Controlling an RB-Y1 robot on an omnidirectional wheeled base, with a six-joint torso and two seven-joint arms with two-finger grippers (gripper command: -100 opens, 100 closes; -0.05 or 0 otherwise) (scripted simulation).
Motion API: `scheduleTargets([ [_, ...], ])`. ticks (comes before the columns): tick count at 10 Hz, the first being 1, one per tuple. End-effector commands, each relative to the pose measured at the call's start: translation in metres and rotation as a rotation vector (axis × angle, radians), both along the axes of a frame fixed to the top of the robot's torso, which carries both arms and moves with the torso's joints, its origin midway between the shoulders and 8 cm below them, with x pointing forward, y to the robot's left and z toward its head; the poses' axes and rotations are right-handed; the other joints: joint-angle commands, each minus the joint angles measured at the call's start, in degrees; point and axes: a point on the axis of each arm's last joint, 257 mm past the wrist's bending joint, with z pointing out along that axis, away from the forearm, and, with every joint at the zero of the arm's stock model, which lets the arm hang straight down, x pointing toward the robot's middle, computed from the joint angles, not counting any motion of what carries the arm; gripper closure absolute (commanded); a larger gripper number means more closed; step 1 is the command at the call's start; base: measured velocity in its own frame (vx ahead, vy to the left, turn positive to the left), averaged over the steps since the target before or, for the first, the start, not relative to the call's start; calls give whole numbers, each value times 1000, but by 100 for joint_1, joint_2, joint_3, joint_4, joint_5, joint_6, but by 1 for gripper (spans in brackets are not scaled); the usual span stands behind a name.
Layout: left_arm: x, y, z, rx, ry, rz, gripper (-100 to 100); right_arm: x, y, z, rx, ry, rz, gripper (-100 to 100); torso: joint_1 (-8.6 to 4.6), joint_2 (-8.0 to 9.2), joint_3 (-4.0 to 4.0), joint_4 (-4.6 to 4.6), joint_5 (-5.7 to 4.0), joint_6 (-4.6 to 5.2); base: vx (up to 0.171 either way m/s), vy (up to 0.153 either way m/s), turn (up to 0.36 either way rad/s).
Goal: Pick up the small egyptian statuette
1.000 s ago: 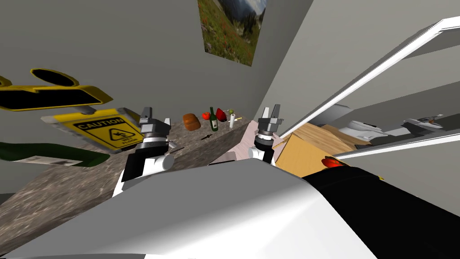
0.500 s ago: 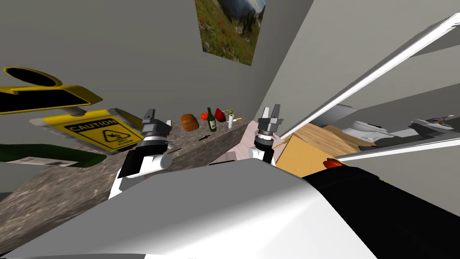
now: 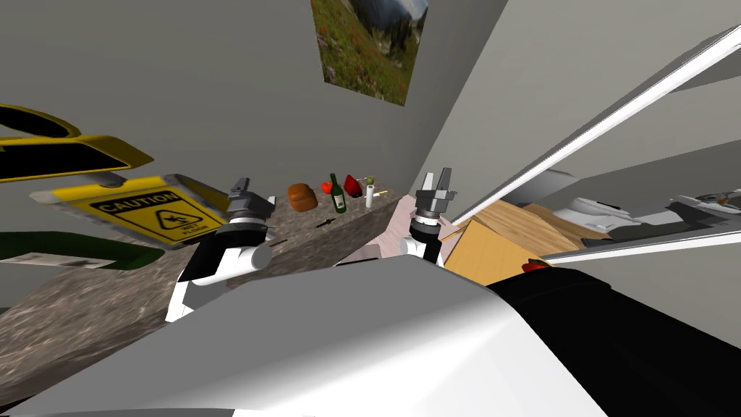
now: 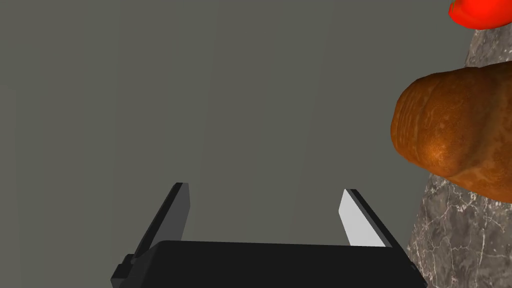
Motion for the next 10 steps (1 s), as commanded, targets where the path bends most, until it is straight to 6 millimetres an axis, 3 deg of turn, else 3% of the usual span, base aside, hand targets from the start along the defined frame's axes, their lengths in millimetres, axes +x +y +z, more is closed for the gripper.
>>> scheduleTargets([
  [1, 3, 1, -10, -12, 37, 2, -100, 0, 0, 0, 0, 0, 0, 0, 0, 0, 0, 0, 0, 0, 14, -33, 6],
  [5, 10, 21, -26, -97, 112, 19, -100, 0, 0, 0, 0, 0, 0, 0, 14, 3, 2, 1, 3, 0, 18, -56, 21],
  [10, 14, 31, -53, -158, 218, 33, -100, 0, 0, 0, 0, 0, 0, 0, 2, -3, -2, -1, 0, 0, 22, -60, 12],
])
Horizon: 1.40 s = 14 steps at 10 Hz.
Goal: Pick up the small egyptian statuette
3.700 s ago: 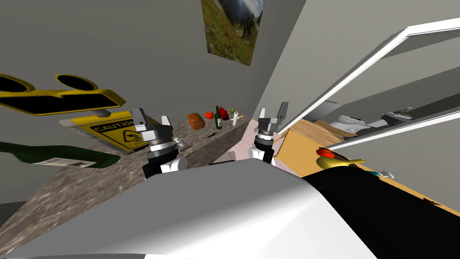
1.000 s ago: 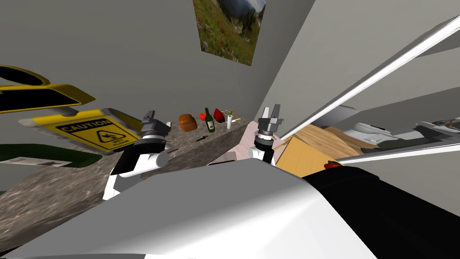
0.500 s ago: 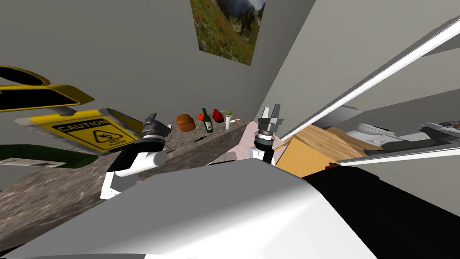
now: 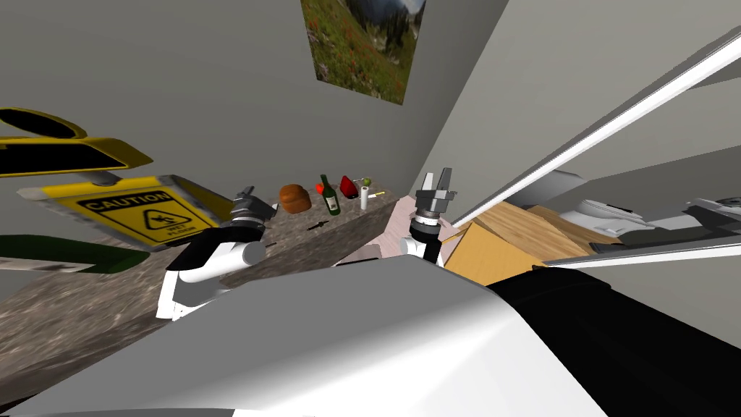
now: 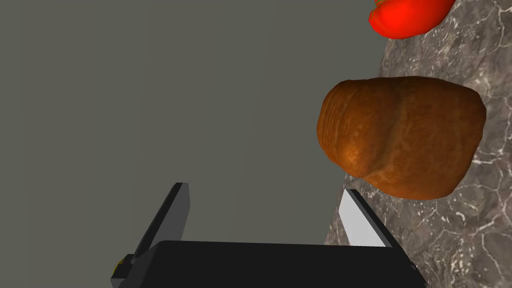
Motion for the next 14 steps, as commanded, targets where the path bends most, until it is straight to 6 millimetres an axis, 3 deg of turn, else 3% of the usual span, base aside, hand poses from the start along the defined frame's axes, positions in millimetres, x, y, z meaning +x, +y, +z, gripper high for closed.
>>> scheduleTargets([
  [1, -1, 1, -8, -7, 30, 1, -100, 0, 0, 0, 0, 0, 0, 0, 0, 0, 0, 0, 0, 0, 0, 0, 0],
  [14, -5, 33, -80, -278, 306, 66, -100, 0, 0, 0, 0, 0, 0, 0, 4, 2, 1, 1, 1, -1, 18, -53, 3],
])
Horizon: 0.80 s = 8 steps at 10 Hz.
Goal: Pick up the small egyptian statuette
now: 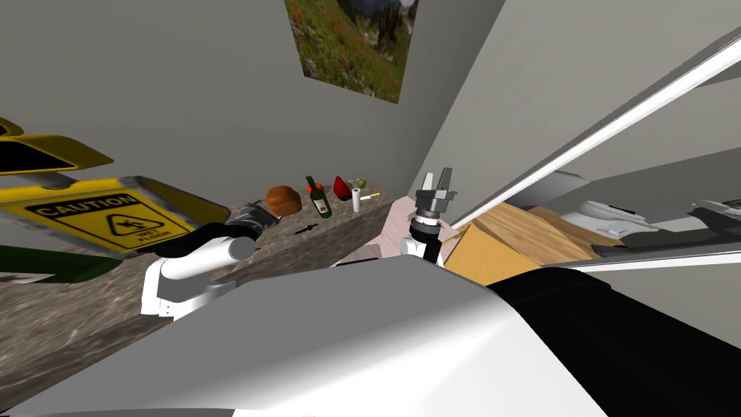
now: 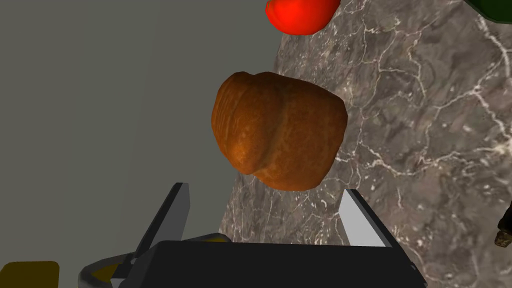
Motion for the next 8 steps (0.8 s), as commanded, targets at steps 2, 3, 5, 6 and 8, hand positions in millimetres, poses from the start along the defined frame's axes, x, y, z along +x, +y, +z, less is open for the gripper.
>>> scheduleTargets([
  [2, -5, 1, -16, -38, 64, 9, -100, 0, 0, 0, 0, 0, 0, 0, -2, -3, -2, -1, -1, -1, 23, -40, -1],
  [3, -5, 5, -20, -80, 76, 24, -100, 0, 0, 0, 0, 0, 0, 0, 5, -1, -1, -1, 0, -1, 25, -56, -22],
  [5, -11, 4, -32, -94, 130, 25, -100, 0, 0, 0, 0, 0, 0, 0, -4, -3, -2, -1, -1, -1, 18, -42, -5],
  [6, -11, 8, -37, -135, 148, 41, -100, 0, 0, 0, 0, 0, 0, 0, 5, 1, 0, 0, 0, -1, 22, -40, -26],
  [8, -17, 6, -48, -147, 196, 42, -100, 0, 0, 0, 0, 0, 0, 0, 2, -2, -2, -1, 0, -1, 16, -34, -9],
])
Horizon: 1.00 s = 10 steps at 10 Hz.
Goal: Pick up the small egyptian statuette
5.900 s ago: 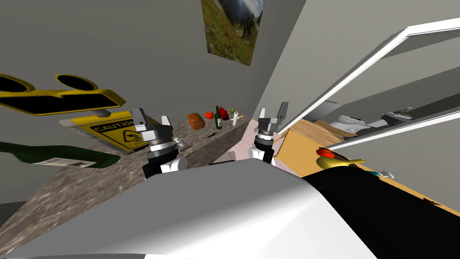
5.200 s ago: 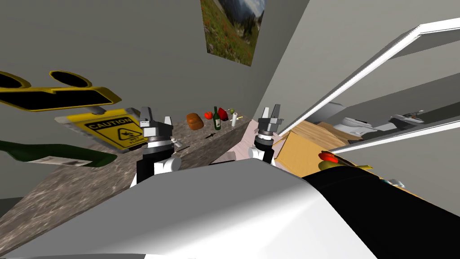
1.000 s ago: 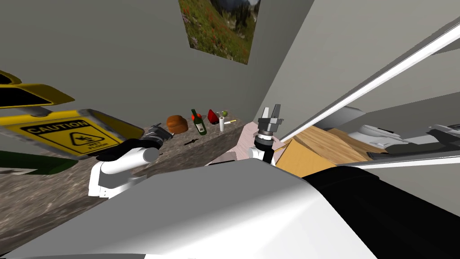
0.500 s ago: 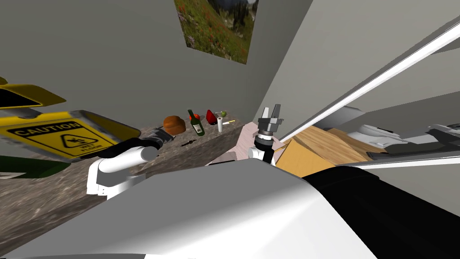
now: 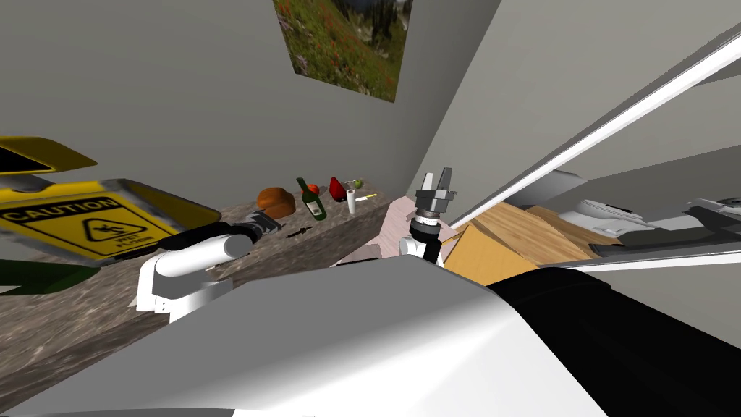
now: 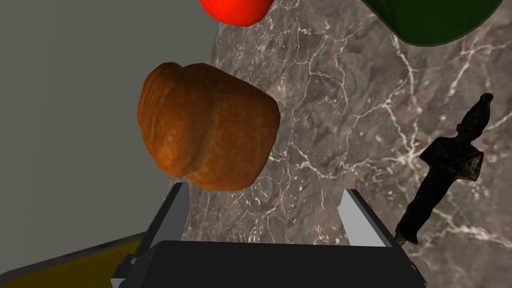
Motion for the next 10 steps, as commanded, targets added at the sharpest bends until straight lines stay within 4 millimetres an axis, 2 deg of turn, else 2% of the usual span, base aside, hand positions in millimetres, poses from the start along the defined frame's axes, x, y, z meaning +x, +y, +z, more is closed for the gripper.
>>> scheduleTargets([
  [1, -3, 5, -8, -43, 37, 18, -100, 0, 0, 0, 0, 0, 0, 0, 0, 0, 0, 0, 0, 0, 12, -46, -38],
  [10, -32, 7, -51, -175, 254, 76, -100, 0, 0, 0, 0, 0, 0, 0, 0, -2, -1, 0, 0, 1, 21, -35, -28],
])
